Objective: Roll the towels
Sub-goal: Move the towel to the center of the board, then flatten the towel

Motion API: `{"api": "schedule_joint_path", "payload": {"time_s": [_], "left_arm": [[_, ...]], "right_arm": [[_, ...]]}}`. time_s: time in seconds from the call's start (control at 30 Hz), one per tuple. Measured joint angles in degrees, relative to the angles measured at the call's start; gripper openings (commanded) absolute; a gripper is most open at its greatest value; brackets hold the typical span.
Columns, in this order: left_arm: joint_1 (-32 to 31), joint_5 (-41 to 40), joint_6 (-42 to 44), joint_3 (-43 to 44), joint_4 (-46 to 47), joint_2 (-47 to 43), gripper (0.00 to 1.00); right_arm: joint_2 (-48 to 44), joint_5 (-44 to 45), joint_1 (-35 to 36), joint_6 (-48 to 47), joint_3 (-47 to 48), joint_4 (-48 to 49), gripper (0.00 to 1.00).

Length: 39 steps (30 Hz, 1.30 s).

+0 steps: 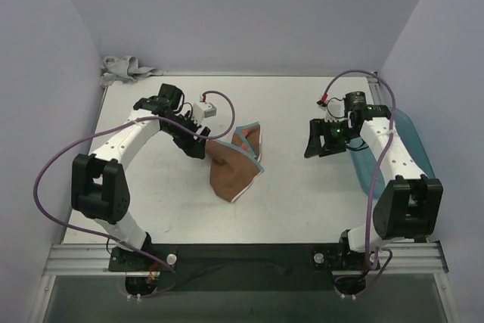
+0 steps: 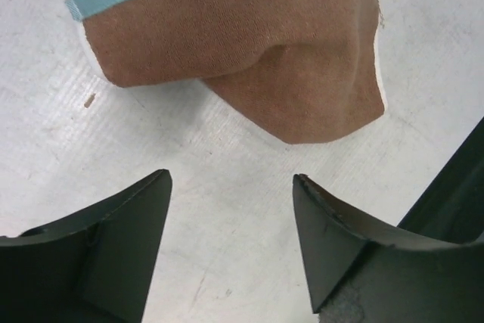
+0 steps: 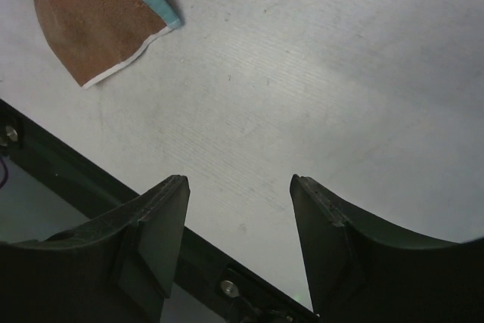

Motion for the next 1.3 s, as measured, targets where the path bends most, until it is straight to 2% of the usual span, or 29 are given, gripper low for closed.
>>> {"api": "schedule_joint_path", "payload": {"time_s": [0.1,0.23,0.33,0.43,0.53,0.63,0.87,1.03,1.17,1.23,1.3], "left_arm": [[0.0,0.13,-1.97,1.6,1.36,2.14,0.64],[-2.38,0.24,-5.42,1.62,5.03,3.04,0.69],[-8.68,-2.75,-7.32,-0.5,10.38,0.79,0.72],[-17.92,-6.84,-8.17,-1.84,14.01,-1.33,0.73],[-25.79,-10.67,-8.35,-1.97,17.03,-1.2,0.73],[-30.4,-14.16,-8.37,-3.02,19.85,-0.37,0.73],[-36.7,-22.4,-8.44,-4.39,27.71,7.85,0.75],[-38.21,-26.29,-8.57,-4.33,30.86,14.69,0.73],[-37.92,-28.85,-9.03,-4.2,33.79,15.91,0.62],[-37.64,-29.2,-9.44,-4.48,34.58,16.2,0.45],[-37.4,-28.92,-9.84,-5.16,35.63,16.17,0.34]], "right_arm": [[5.53,-1.4,1.81,0.94,2.69,-0.2,0.54],[12.31,-2.05,4.07,2.64,7.98,0.55,0.52],[17.59,-1.99,5.88,4.2,13.27,1.36,0.46],[24.0,-1.75,7.93,6.14,19.65,3.17,0.4],[29.24,-1.25,9.33,8.66,23.52,6.25,0.4],[33.42,-0.72,10.49,11.32,25.9,8.2,0.4],[40.83,-0.22,11.23,15.74,31.36,11.45,0.41],[42.6,-0.26,11.23,17.62,32.52,12.83,0.47],[44.17,-0.37,11.28,18.88,33.38,13.77,0.49],[44.74,-0.39,11.45,19.41,33.4,14.03,0.49],[45.4,-0.7,11.76,19.91,33.4,14.25,0.5]]}}
